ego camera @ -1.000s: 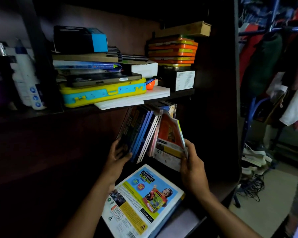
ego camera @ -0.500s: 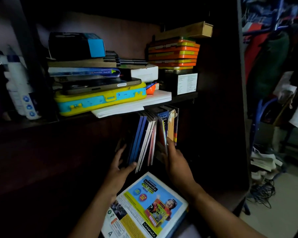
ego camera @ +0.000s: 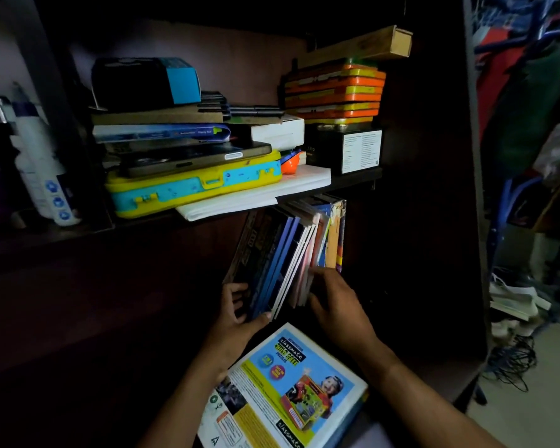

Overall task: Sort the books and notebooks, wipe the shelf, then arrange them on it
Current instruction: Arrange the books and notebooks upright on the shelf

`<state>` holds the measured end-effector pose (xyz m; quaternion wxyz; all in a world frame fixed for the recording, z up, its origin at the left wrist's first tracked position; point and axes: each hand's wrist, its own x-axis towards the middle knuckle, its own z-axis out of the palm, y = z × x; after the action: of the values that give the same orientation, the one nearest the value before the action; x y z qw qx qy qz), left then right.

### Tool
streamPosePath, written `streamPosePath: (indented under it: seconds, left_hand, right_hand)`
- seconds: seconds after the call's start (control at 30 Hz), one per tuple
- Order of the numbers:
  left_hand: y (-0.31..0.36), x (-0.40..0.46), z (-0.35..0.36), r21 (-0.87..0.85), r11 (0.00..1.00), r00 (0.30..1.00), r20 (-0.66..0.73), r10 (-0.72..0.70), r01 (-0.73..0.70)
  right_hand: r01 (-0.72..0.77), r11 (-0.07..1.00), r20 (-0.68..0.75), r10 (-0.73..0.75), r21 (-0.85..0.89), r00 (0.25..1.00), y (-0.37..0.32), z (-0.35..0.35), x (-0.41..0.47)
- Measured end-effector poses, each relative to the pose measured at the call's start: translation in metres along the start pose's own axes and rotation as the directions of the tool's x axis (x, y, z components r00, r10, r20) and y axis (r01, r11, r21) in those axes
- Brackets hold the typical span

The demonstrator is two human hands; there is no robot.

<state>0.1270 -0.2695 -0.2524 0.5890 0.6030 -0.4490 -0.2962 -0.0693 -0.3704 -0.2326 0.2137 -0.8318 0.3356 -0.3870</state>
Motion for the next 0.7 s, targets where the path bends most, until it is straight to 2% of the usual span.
streamPosePath:
  seconds: [0.07,0.13,0.2,0.27,0.33,0.5,0.6,0.7]
  left_hand:
    - [0.001,0.0,0.001,0.009,1.0,1.0,-0.002,0.001,-0.001]
    - [0.004,-0.001,0.002,0.077,0.997,0.999,-0.041,0.008,-0.005]
    - [0.007,-0.003,0.005,0.156,0.988,0.998,-0.057,0.022,-0.013]
    - [0.009,-0.006,0.009,0.198,0.98,0.997,0.074,0.017,-0.031]
    - [0.012,-0.008,0.013,0.288,0.956,0.979,0.203,-0.001,-0.059]
    - [0.01,-0.01,0.011,0.382,0.921,0.962,0.27,-0.037,-0.072]
    - [0.006,-0.008,0.009,0.42,0.905,0.957,0.284,-0.064,-0.064]
    - [0.002,-0.005,0.009,0.367,0.928,0.961,0.274,-0.041,-0.065]
  right_hand:
    - [-0.025,1.0,0.152,0.027,-0.012,0.988,0.0,0.002,0.001]
    - [-0.06,0.998,0.22,0.052,0.031,0.974,0.0,0.002,0.002]
    - [-0.074,0.996,0.171,0.063,0.059,0.983,0.002,0.002,0.005]
    - [-0.088,0.995,0.04,0.085,0.057,0.996,0.002,0.002,0.005]
    - [-0.057,0.998,-0.02,0.058,0.036,0.998,0.003,0.003,0.005]
    - [0.035,0.999,0.132,-0.032,-0.019,0.991,0.006,0.002,0.007]
    - [-0.013,0.999,0.181,0.021,-0.047,0.983,0.009,0.005,0.01]
    - [-0.06,0.998,0.163,0.065,-0.033,0.984,0.011,0.009,0.015]
